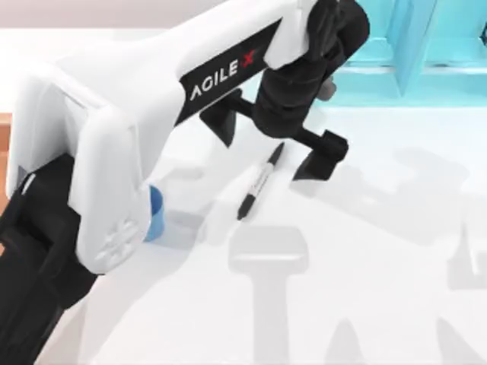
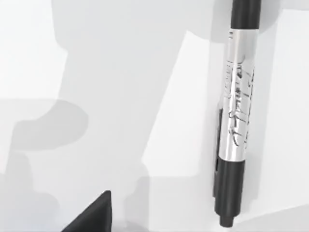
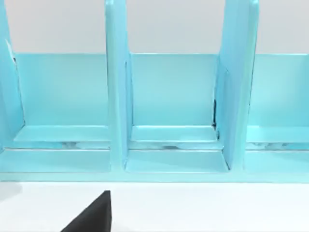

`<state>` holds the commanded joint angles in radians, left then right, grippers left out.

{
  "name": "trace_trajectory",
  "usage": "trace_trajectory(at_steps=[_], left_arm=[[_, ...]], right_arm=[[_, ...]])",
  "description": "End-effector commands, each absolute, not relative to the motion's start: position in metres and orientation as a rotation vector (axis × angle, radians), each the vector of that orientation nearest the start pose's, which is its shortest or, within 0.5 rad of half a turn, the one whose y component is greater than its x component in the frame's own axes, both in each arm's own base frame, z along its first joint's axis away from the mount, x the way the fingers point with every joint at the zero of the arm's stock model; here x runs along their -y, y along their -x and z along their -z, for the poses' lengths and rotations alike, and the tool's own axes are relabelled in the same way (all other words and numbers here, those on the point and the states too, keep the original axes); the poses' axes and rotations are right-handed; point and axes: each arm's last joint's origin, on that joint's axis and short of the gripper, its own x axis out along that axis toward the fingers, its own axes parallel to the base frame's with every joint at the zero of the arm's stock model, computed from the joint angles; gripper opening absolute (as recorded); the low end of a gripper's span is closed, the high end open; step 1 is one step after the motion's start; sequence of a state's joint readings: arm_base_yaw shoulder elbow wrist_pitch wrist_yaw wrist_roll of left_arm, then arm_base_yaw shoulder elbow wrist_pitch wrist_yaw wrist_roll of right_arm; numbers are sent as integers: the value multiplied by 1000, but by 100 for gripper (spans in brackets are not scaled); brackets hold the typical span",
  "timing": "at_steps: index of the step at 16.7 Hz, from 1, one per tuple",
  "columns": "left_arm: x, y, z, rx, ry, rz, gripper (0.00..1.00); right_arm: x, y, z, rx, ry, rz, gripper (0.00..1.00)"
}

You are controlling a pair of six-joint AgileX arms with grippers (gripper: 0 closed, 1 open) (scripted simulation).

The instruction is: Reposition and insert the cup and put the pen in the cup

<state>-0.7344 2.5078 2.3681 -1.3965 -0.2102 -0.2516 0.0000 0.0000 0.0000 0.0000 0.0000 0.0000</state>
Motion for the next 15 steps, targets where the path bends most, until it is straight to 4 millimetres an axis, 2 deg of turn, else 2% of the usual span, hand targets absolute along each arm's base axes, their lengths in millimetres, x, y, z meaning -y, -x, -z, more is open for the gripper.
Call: trace_trajectory(at_steps=[6,8,15], left_arm=[[323,-375,-178,-1403,-504,227,100],[323,-377,-170,-1398,-506,230,100],[315,-390,-100,-1396,-507,231,100]], right_arm=[[1,-106,-160,0,0,0,100],[1,-106,-160,0,0,0,100],[1,-106,-160,0,0,0,100]])
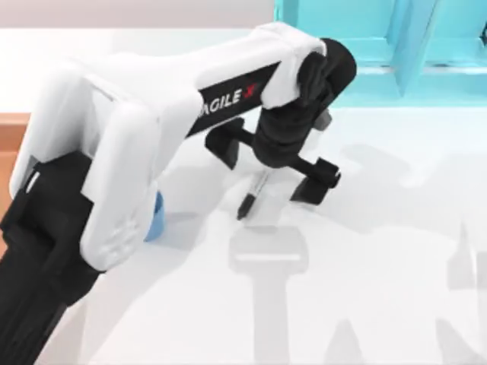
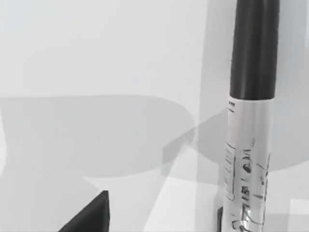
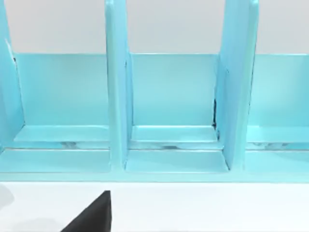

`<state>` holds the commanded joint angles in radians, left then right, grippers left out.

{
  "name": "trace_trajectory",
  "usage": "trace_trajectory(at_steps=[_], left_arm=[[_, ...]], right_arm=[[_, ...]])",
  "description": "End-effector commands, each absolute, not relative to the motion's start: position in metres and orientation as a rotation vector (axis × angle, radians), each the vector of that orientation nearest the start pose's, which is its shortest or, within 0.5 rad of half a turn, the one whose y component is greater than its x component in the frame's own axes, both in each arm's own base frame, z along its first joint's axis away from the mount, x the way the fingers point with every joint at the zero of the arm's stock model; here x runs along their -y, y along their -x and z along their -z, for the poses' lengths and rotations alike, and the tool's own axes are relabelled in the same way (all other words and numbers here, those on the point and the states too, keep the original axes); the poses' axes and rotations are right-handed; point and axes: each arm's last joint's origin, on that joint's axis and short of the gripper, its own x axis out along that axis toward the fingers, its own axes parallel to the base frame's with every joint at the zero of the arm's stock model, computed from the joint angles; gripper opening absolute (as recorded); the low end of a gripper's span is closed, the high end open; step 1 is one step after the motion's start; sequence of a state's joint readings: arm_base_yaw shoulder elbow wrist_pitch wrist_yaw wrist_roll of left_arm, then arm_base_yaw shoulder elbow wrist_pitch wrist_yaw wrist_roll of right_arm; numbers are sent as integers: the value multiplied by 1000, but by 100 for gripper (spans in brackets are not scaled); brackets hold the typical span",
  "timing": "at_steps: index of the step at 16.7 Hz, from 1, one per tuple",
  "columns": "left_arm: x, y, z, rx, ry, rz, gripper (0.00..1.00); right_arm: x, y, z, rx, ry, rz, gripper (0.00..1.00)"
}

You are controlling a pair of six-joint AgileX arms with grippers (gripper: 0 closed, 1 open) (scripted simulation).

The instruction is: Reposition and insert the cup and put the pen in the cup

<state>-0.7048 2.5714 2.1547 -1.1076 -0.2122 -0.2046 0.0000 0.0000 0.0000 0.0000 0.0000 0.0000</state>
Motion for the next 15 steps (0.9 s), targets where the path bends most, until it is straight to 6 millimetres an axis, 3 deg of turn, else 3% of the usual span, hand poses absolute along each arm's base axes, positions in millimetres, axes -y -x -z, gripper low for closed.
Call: trace_trajectory(at_steps=[3,7,15], left_arm=[[311,-391,-83,-1396,-507,230,100],[311,-391,-82,-1396,-507,230,100],[311,-391,-82,-1396,-507,230,40]], right_arm=[[1,-106,-160,0,0,0,100],[1,-106,-160,0,0,0,100],[1,-106,-160,0,0,0,100]])
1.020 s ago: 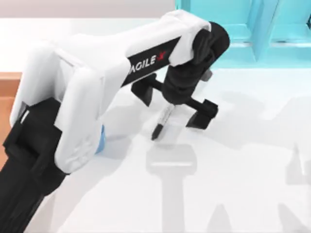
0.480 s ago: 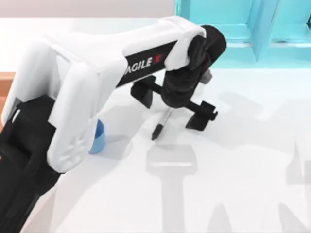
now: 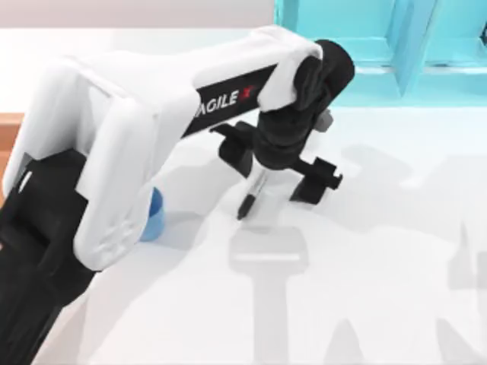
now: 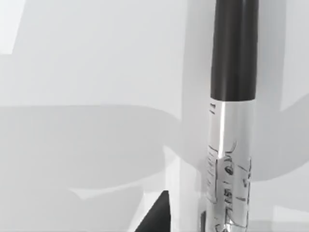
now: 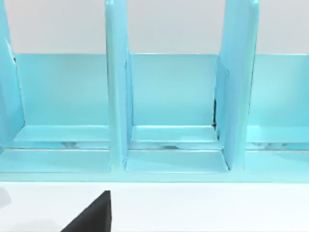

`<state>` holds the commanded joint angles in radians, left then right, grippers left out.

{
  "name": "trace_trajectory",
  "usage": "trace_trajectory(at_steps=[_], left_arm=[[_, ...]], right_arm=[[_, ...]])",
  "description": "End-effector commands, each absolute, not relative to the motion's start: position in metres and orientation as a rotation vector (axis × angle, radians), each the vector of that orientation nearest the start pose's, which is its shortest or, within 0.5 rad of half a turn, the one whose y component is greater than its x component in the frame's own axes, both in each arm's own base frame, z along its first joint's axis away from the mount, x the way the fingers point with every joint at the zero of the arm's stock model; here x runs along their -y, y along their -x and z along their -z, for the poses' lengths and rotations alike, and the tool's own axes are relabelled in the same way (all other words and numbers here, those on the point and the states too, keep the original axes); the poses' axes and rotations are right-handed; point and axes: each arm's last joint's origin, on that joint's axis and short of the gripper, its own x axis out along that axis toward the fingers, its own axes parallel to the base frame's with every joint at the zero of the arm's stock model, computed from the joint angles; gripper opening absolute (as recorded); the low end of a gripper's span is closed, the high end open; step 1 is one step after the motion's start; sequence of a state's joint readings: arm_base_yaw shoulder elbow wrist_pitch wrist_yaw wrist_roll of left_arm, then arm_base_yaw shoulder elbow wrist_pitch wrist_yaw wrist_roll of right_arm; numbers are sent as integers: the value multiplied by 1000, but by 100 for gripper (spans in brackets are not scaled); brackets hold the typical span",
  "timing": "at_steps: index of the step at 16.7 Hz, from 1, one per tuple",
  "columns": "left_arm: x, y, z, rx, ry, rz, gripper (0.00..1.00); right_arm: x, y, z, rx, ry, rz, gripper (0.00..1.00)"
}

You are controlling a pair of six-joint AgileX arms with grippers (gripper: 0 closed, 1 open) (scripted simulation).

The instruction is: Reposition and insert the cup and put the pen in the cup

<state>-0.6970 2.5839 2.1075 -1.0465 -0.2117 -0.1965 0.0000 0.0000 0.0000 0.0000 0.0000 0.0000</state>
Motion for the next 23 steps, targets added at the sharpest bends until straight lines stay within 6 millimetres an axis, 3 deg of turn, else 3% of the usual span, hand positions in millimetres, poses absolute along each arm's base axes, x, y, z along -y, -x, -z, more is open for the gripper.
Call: trace_trajectory(at_steps=[5,13,14,17,23], left_arm=[[311,-391,-82,-1396,-507,230,2],[311,-391,-82,-1396,-507,230,0],[321,-380,-115,-1384,-434,295,0],[323,-370,-126,-1387,-439,296,0],[323,-308,-195,-1378,-427,295,0]], right_arm=[[1,-106,-160,0,0,0,100],[1,-106,-160,0,0,0,100],[1,-106,-160,0,0,0,100],[1,-106,-160,0,0,0,100],[1,-106,-160,0,0,0,100]])
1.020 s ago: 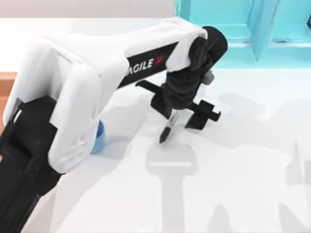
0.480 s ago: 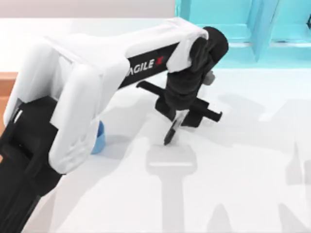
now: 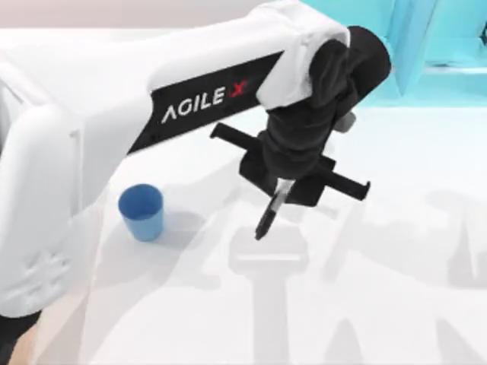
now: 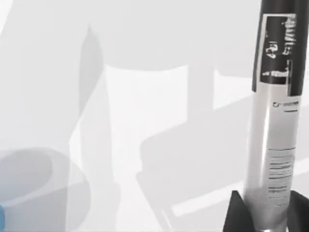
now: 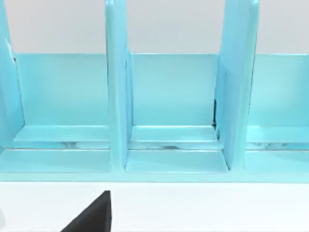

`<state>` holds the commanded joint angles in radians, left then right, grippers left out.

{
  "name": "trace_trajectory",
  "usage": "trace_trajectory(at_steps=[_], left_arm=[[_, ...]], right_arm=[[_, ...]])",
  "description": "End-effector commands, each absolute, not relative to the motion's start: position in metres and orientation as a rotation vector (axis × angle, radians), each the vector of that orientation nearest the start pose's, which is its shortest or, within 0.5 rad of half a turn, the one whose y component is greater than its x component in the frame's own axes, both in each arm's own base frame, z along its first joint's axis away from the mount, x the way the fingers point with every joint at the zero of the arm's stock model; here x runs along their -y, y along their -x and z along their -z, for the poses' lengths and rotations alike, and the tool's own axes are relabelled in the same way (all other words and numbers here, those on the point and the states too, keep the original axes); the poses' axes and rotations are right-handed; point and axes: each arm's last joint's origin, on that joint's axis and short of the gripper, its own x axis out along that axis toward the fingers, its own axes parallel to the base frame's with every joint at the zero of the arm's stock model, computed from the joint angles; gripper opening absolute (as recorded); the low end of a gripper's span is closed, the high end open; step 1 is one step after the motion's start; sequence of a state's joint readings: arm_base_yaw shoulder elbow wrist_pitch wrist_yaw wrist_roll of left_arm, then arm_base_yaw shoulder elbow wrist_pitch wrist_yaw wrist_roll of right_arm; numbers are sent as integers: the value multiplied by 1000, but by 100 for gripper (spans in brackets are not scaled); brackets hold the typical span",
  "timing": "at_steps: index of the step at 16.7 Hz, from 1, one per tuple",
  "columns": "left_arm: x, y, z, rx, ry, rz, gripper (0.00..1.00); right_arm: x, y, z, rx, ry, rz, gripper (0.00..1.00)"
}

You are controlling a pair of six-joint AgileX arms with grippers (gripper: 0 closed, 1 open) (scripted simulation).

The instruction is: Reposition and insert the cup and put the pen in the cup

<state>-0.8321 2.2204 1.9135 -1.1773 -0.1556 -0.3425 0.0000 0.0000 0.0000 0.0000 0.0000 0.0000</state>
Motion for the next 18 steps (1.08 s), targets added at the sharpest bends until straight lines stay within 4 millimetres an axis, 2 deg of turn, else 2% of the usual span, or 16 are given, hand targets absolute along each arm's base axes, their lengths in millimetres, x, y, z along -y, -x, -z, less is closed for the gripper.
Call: trace_trajectory(at_steps=[2,4,11,14,18], left_arm=[[320,-289,-211,-1380,-429,296,0],[319,-280,-215,-1384,-434,295,0],[314,-283,-215,-1347,-415,307,0],[301,-284,-214,-1265,-373,333,0],[271,-282,-208,-1098,-286,367,0]], right_arm=[[1,-106,-160,0,0,0,100],[1,-106,-160,0,0,0,100],[1,-106,-160,0,0,0,100],[1,-106,-160,0,0,0,100],[1,-106,-160,0,0,0,100]])
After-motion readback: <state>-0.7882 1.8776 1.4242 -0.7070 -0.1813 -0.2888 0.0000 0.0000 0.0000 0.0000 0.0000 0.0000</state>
